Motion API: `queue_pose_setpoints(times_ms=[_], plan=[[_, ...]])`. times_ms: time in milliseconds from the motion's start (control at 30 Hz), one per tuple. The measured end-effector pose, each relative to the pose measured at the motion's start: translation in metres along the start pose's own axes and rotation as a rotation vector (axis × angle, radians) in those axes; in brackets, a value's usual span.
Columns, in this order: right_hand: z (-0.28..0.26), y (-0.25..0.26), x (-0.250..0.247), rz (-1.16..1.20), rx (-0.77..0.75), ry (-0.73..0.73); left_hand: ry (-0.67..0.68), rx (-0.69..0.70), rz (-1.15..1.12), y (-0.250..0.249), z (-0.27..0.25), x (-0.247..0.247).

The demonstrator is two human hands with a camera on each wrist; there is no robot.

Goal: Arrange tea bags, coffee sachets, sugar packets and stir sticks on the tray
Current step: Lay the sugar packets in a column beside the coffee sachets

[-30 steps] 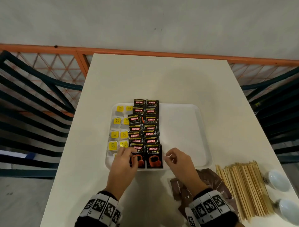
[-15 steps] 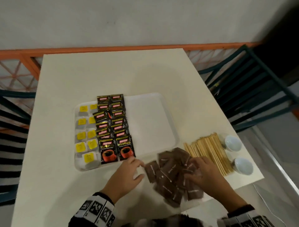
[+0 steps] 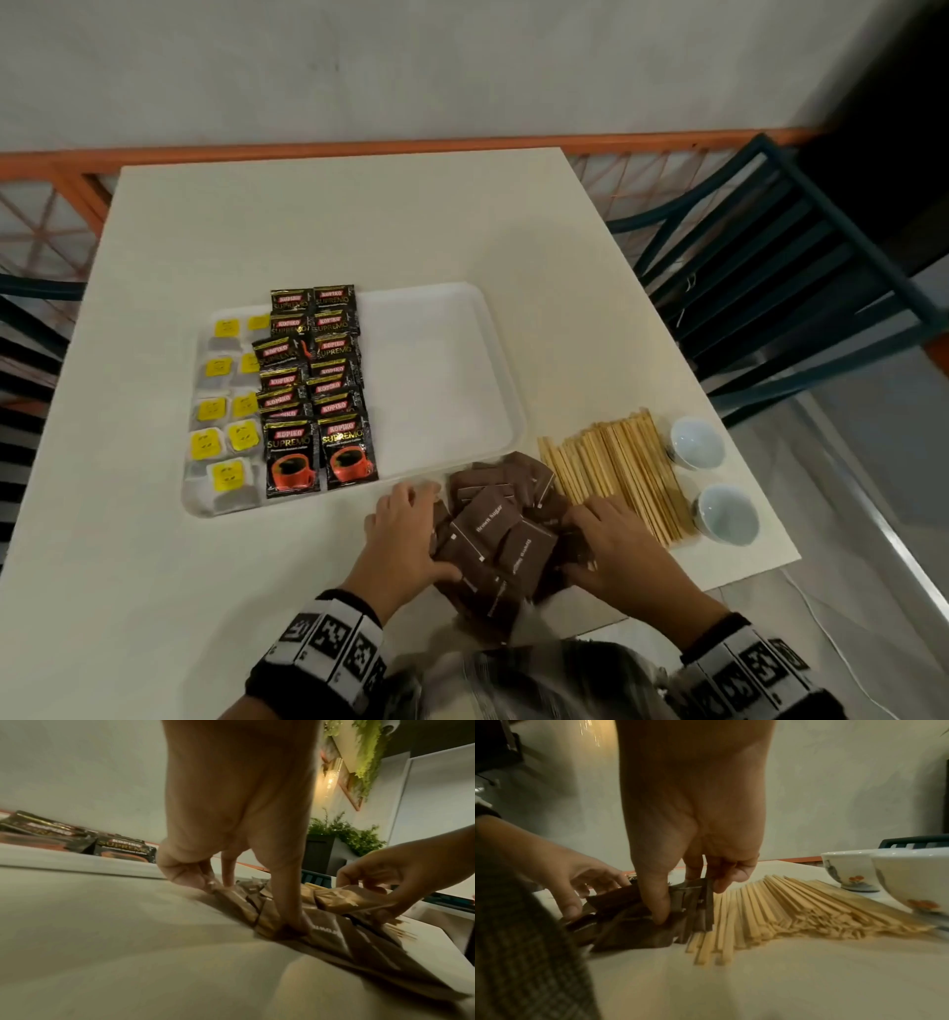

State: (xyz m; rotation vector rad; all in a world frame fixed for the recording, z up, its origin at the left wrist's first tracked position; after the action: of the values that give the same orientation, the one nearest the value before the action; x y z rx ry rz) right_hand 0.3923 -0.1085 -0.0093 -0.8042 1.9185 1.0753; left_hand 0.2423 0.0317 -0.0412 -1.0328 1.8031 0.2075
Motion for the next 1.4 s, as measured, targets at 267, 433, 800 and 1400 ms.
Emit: queue_pose_setpoints(times_ms=[267,433,800,1400], plan=[[0.020,0.011,-0.007,0.111,-0.086,0.052,0.075,-0.040,-0.357,0.030,-0.004,-0.008],[0.026,0.014,-0.025,0.198,-0.064,0.068,0.088,-0.142,-0.658,0.051,-0.013,-0.017],[0.051,0.104,-0.067,0.590,-0.305,0.106,0.079,-0.055,-1.573,0.034,-0.030,-0.062],[0.078,0.167,-0.049,0.375,-0.472,-0.006,0.033,-0.113,-1.440,0.036,-0.047,-0.068]])
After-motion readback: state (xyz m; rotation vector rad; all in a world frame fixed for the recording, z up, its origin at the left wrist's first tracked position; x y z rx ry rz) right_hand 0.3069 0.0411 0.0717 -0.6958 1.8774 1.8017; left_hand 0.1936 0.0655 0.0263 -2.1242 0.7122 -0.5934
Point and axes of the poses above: each hand's wrist, its own z-axis towards the middle knuckle, its own x-axis out of the palm, y = z × x, the point moved 7 cm from there along z, towards the middle knuckle, and after that the axes turned 8 degrees about z, right-handed, at the moved point
